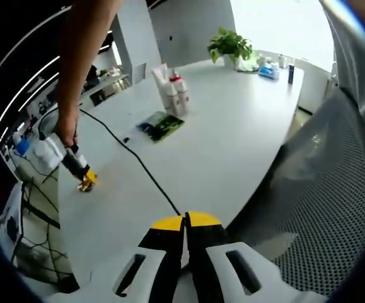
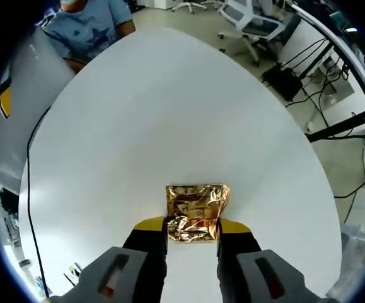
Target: Arrange the skincare products in the storage area until every visible bottle or jar stands upright without overlapping.
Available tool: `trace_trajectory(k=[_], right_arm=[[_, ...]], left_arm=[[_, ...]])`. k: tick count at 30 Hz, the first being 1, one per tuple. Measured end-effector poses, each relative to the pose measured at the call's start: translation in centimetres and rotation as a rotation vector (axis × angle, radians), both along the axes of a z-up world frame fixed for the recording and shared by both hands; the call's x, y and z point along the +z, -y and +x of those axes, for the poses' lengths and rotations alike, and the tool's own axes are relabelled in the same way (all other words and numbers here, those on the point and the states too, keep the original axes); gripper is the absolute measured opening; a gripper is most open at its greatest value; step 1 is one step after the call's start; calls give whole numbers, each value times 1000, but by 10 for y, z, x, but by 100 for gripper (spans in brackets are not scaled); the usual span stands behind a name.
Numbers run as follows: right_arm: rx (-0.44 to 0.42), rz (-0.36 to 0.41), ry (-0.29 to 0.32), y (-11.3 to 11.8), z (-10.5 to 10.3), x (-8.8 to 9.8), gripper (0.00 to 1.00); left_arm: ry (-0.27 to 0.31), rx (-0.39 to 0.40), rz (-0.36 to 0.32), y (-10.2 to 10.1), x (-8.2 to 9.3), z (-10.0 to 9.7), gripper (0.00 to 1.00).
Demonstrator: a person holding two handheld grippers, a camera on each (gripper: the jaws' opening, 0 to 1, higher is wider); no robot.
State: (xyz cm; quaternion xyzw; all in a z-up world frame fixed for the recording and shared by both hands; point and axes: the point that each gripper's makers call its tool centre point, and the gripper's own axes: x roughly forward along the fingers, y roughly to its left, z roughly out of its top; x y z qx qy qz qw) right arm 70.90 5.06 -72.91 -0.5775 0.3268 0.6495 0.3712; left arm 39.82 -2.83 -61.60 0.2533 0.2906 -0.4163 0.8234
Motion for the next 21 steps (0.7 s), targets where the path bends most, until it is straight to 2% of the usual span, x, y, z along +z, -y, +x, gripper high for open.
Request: trace_trajectory(k=[1, 2, 3, 4, 5, 6, 7, 10, 12, 13, 15, 17, 19, 20, 21], right_arm=[[-6, -6, -2, 1, -1, 0, 17], [-50, -10, 15, 5, -3, 0, 0], [61, 55, 16, -5, -12, -4, 0], [1, 40, 65, 4, -13, 3, 0], [11, 41, 71, 7, -17, 5, 0], [-20, 61, 65, 6, -9, 0, 0], [-51, 62, 38, 7, -11, -1, 0], [-39, 53, 33, 12, -15, -2, 0], [-83, 120, 58, 8, -19, 7, 0], [-111, 177, 50, 4, -27, 15, 0], [-110, 234, 42, 4, -41, 32, 0], [-90, 291, 55, 5, -56, 50, 0], [-109, 381, 77, 11, -73, 79, 0], [-148, 453, 74, 16, -81, 95, 0], [-160, 481, 76, 22, -88, 106, 0]], left_arm=[[-1, -3, -2, 1, 0, 0, 0], [-2, -8, -2, 1, 0, -1, 0], [-4, -10, 1, 1, 0, -1, 0], [-5, -8, 3, 1, 0, -1, 0], [1, -3, 1, 0, 1, 0, 0], [8, 2, -7, 0, 2, 1, 0], [6, 1, -8, 0, 2, 1, 0], [1, -5, -2, 1, 1, 0, 0], [0, 2, 2, -1, 0, 1, 0], [0, 5, 1, -1, 1, 2, 0], [3, 11, 7, -2, 0, 3, 0], [44, 36, 11, -6, 5, 11, 0], [94, 70, -30, -8, 15, 20, 0], [93, 70, -34, -8, 16, 19, 0], [94, 68, -36, -7, 16, 19, 0]])
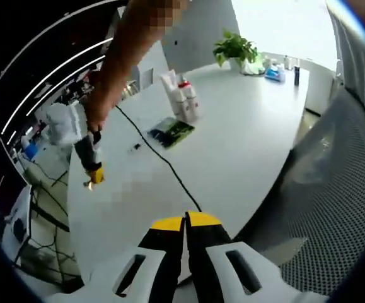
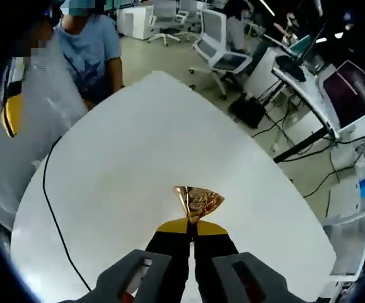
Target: Arrange the skincare products in the storage area until every visible bottle or jar stands upright without overlapping.
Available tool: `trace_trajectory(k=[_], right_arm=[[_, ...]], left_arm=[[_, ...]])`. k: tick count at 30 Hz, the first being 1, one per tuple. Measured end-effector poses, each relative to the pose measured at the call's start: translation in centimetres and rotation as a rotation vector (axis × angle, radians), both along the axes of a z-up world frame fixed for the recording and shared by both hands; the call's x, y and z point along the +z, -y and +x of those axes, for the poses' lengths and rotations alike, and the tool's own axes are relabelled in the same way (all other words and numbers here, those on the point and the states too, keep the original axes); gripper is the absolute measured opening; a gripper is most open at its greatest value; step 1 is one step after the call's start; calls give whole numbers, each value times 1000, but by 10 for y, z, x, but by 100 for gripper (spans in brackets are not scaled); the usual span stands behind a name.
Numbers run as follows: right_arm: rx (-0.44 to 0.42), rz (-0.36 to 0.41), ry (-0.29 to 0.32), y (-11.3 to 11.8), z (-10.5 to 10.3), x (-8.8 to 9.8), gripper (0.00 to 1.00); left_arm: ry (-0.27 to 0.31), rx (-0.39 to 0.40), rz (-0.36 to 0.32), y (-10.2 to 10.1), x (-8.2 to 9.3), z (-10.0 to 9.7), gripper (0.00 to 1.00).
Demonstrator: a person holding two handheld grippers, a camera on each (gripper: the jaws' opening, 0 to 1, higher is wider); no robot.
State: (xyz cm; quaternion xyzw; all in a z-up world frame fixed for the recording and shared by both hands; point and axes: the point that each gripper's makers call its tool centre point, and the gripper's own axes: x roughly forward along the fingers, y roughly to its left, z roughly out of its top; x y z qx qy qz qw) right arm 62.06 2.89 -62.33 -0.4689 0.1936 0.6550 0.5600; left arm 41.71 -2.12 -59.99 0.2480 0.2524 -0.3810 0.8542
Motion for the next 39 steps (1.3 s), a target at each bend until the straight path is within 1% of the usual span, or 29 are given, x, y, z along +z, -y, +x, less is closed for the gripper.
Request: trace_trajectory(k=[1, 2, 3, 4, 5, 6, 7, 8, 10, 11, 12, 14, 15, 16, 17, 19, 20, 21, 22, 24, 26, 27, 30, 34, 35, 36, 37, 38, 39], right_arm=[[-7, 8, 16, 10, -10, 8, 0], [-3, 12, 38, 21, -22, 19, 0], [-1, 12, 49, 31, -37, 27, 0], [-7, 22, 46, 43, -55, 38, 0], [-5, 49, 38, 49, -69, 45, 0], [0, 48, 52, 56, -80, 50, 0], [-13, 38, 92, 69, -92, 56, 0], [-12, 38, 103, 76, -103, 59, 0], [-43, 44, 124, 89, -127, 65, 0], [-64, 42, 135, 96, -139, 67, 0], [-77, 45, 152, 99, -145, 69, 0], [-70, 59, 159, 102, -165, 75, 0], [-61, 62, 207, 102, -167, 80, 0], [-65, 56, 236, 103, -169, 82, 0], [-74, 66, 241, 102, -174, 85, 0], [-91, 85, 278, 100, -176, 92, 0], [-93, 68, 310, 100, -175, 93, 0], [-89, 54, 333, 101, -175, 93, 0], [-73, 40, 375, 99, -177, 95, 0], [-22, 21, 405, 95, -185, 93, 0], [11, -2, 449, 93, -190, 93, 0], [42, -32, 478, 94, -192, 91, 0], [60, -46, 531, 91, -199, 93, 0], [89, -53, 581, 87, -211, 94, 0], [92, -55, 587, 87, -213, 94, 0], [112, -67, 622, 86, -216, 94, 0], [108, -70, 644, 87, -216, 95, 0], [96, -69, 635, 88, -220, 93, 0], [94, -65, 643, 89, -223, 94, 0]], left_arm=[[7, -2, -5, 0, 1, 0, 0], [9, 4, -33, 2, 5, 1, 0], [5, 6, -94, 8, 11, 0, 0], [23, 18, -172, 12, 23, 2, 0], [39, 31, -215, 12, 30, 4, 1], [39, 49, -239, 9, 36, 5, 1], [68, 66, -315, 8, 51, 7, 0], [88, 62, -376, 11, 62, 8, 1], [71, 47, -403, 14, 64, 4, 2], [55, 44, -393, 15, 61, 3, 3], [35, 38, -390, 17, 57, 1, 4], [5, 33, -419, 20, 58, -2, 6], [-5, 15, -472, 25, 65, -5, 7], [-16, 17, -508, 27, 69, -6, 10], [-35, 24, -548, 28, 73, -7, 14], [-54, 18, -577, 30, 76, -9, 23], [-84, 18, -604, 32, 77, -11, 27], [-97, 17, -619, 33, 78, -12, 30], [-114, 22, -644, 33, 80, -12, 32], [-119, 15, -656, 33, 82, -12, 34], [-126, 1, -691, 34, 88, -15, 33], [-128, 0, -690, 33, 88, -15, 32], [-174, -18, -726, 36, 91, -20, 25], [-196, -36, -719, 38, 89, -24, 12], [-200, -43, -719, 38, 90, -25, 10], [-203, -45, -721, 38, 90, -26, 10], [-213, -47, -721, 38, 90, -27, 10], [-217, -48, -725, 38, 90, -27, 10], [-220, -48, -724, 38, 90, -27, 10]])
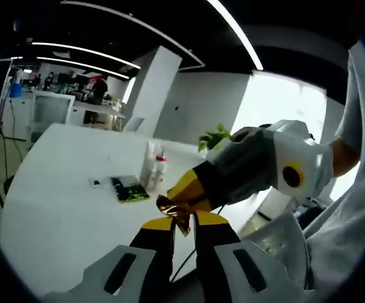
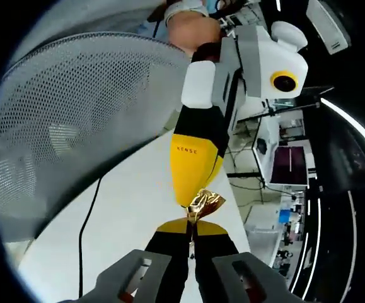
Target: Arrange the skincare products in the storage area until every visible bottle or jar stands upright without overlapping.
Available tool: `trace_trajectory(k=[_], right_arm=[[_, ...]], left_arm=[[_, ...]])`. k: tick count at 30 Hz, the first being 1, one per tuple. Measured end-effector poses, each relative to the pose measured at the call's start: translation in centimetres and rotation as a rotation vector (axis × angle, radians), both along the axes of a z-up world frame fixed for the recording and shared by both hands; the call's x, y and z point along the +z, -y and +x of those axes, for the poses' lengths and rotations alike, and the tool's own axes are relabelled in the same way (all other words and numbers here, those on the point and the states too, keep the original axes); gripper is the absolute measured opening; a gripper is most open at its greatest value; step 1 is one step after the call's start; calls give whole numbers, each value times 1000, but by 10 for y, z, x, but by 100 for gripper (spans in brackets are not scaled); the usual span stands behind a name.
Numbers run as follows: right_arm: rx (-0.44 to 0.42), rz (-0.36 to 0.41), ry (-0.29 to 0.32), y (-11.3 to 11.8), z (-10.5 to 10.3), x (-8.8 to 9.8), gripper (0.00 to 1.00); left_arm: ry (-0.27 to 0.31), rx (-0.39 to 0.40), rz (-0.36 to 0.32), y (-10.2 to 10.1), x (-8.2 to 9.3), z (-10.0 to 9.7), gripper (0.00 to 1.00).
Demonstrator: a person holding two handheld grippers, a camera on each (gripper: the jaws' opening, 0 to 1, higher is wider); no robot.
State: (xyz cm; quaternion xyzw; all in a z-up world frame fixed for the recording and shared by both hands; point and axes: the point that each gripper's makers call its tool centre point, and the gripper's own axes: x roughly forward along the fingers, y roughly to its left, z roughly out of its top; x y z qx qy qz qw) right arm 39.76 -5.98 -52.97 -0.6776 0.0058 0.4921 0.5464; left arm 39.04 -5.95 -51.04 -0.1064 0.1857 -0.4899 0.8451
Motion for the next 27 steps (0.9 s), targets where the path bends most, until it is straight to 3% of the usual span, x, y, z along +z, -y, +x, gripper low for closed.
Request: trace_trajectory(k=[2, 3, 5, 7, 8, 9, 10, 11, 14, 16, 18, 20, 23, 24, 27], right_arm=[[4, 1, 35, 1, -3, 3, 0], [7, -9, 84, 2, -3, 8, 0], [0, 18, 71, -1, -8, 9, 0], [3, -10, 124, 0, -8, 11, 0], [6, -2, 108, -1, -11, 9, 0], [3, 3, 110, -1, -11, 8, 0], [1, 15, 124, -2, -10, 10, 0], [-3, 20, 133, -2, -10, 12, 0], [-47, 75, 97, -3, -11, 15, 1], [-107, 145, 31, -2, -10, 16, 9], [-140, 202, 3, -2, -9, 21, 17], [-209, 354, -75, -2, -7, 32, 23], [-323, 610, -270, -3, -9, 42, 30], [-366, 658, -311, 0, -8, 43, 32], [-437, 820, -411, 7, -4, 52, 34]], left_arm=[[-11, -17, -18, 2, 2, -2, 12], [-17, -23, -29, 3, 3, -3, 13], [-29, -56, -30, 7, 3, -8, 12], [-23, -62, -32, 7, 5, -8, 12], [-25, -111, -36, 8, 7, -14, 7], [-67, -145, -88, 12, 14, -22, 3], [-60, -115, -71, 8, 12, -15, 2], [-64, -133, -84, 9, 14, -18, 1], [-88, -134, -96, 7, 15, -18, 0], [-77, -125, -97, 5, 16, -16, 0], [-80, -109, -107, 3, 18, -13, 0], [-89, -93, -127, 0, 20, -9, 0], [-104, -74, -163, -3, 25, -4, 0], [-136, -76, -195, -2, 28, -4, 0], [-126, -70, -233, -6, 36, -1, 0]])
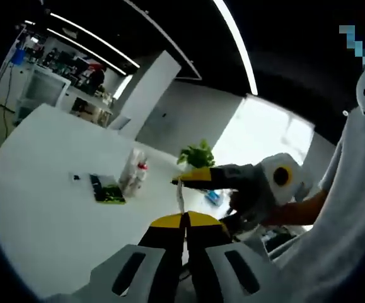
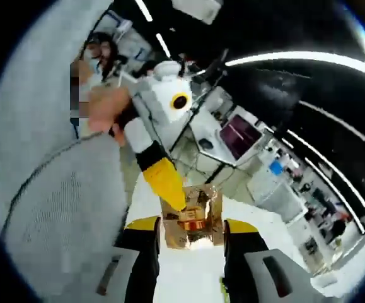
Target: Arrange the skincare products in the storage area until every visible bottle or jar stands upright without overlapping.
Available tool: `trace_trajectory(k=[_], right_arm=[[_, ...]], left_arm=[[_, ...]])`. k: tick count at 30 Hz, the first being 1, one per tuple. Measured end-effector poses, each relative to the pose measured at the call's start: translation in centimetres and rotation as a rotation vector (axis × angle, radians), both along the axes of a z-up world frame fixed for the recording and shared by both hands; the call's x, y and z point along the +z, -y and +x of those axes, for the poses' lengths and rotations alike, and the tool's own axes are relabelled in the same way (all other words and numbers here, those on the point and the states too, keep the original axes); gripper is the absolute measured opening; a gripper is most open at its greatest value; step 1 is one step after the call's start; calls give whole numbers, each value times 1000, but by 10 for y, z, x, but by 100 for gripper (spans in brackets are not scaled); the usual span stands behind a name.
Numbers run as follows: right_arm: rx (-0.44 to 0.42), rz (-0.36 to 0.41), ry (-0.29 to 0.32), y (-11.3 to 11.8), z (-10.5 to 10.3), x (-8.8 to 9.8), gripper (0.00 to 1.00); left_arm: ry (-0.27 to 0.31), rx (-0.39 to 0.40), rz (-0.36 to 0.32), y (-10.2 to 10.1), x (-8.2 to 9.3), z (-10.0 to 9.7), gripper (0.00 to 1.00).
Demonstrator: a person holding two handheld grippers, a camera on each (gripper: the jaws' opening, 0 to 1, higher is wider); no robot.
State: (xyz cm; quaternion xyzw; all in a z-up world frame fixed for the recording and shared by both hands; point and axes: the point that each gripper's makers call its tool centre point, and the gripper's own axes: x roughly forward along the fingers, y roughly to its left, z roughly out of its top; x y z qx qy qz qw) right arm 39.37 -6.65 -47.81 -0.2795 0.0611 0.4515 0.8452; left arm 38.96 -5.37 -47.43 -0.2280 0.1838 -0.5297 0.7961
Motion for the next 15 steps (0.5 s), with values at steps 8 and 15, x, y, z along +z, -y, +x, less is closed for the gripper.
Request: trace_trajectory(k=[8, 15], right_arm=[[-117, 470, -415, 9, -4, -14, 50], [-91, 995, -703, 5, -9, 4, 41]], left_arm=[[-50, 24, -91, -6, 12, 7, 0], [-160, 3, -292, -1, 30, 13, 0]])
